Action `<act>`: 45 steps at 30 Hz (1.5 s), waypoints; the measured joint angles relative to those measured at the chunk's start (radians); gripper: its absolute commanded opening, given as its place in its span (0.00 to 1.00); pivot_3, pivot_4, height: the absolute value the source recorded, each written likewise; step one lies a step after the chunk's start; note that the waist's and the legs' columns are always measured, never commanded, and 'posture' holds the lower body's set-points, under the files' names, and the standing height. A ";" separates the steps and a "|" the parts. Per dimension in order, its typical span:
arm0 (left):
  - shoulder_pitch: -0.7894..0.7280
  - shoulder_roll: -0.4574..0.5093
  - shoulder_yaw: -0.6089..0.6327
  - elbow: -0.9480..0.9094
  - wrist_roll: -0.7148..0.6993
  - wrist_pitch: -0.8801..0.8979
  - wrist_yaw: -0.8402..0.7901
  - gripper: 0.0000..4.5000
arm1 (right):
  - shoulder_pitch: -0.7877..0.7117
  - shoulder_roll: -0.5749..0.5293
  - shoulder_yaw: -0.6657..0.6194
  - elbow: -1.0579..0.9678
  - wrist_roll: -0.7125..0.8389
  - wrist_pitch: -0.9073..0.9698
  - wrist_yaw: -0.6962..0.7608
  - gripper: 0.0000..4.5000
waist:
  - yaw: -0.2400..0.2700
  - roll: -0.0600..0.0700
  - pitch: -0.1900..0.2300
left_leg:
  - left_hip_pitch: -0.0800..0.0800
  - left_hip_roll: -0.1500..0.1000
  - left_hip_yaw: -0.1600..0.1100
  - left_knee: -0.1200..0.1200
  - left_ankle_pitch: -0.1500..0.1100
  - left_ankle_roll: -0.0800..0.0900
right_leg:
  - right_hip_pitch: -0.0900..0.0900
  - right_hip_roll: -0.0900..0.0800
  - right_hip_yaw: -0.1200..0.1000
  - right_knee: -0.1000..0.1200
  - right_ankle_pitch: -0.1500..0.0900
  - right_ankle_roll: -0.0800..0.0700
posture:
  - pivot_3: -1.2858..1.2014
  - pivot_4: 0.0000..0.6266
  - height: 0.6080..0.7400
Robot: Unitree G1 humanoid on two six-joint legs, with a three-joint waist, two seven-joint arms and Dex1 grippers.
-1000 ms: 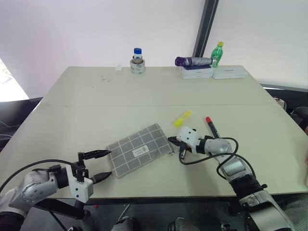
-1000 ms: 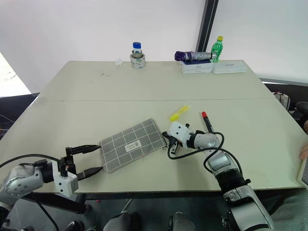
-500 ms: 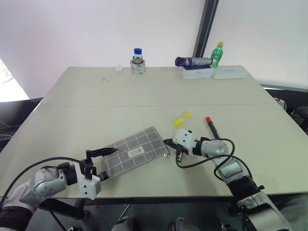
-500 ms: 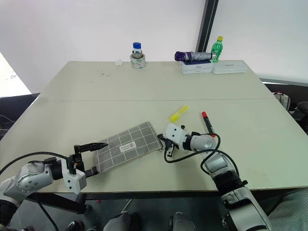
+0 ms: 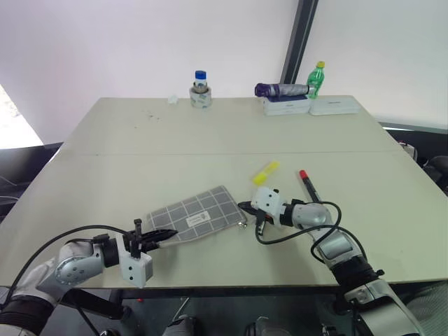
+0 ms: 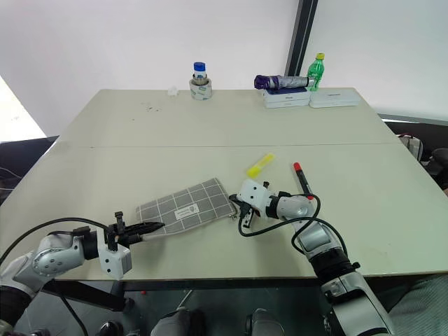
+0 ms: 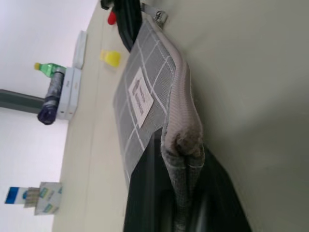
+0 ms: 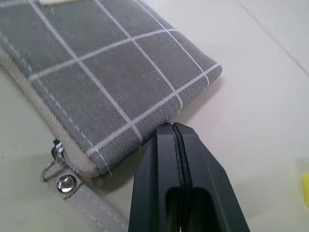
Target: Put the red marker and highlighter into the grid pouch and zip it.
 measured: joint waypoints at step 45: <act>0.078 -0.089 0.081 -0.128 -0.168 0.222 0.016 0.00 | 0.116 0.071 -0.037 -0.263 0.198 0.397 -0.066 0.01 | -0.004 0.000 0.000 | 0.000 0.001 -0.001 0.000 -0.003 0.005 | -0.001 0.002 0.000 0.000 0.000 0.000 | 0.52 0.24 0.98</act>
